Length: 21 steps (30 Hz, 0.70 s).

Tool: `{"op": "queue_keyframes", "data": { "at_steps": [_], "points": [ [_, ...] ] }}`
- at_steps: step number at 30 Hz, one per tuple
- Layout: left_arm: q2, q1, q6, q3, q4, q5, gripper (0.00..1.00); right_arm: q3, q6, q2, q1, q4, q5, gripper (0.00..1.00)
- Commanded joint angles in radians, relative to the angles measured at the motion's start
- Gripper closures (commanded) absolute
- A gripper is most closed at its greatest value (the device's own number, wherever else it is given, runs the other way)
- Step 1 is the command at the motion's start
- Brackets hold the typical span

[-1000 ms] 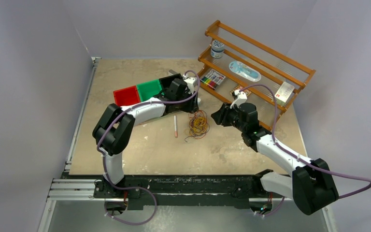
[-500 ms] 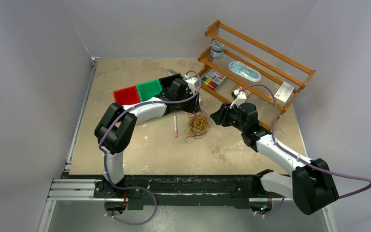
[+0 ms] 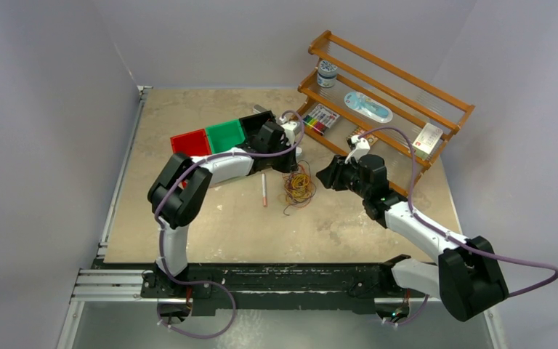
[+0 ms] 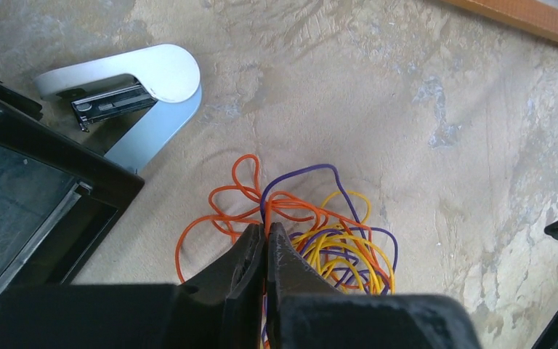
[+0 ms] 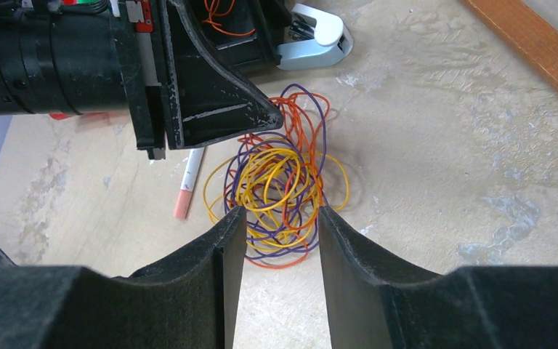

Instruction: Untangle the cables

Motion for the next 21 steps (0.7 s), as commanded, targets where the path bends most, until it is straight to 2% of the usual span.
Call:
{"op": "queue_keyframes", "data": {
  "at_steps": [1, 14, 21],
  "points": [
    [-0.063, -0.003, 0.017, 0.044, -0.004, -0.003, 1.0, 0.001, -0.009, -0.011, -0.001, 0.067, -0.02, 0.56],
    [-0.232, -0.054, 0.054, 0.021, -0.138, -0.011, 1.0, 0.007, -0.026, 0.044, -0.001, 0.193, -0.07, 0.55],
    [-0.31, -0.064, 0.023, -0.075, -0.18, -0.055, 1.0, -0.026, -0.068, 0.051, -0.001, 0.259, -0.12, 0.5]
  ]
}}
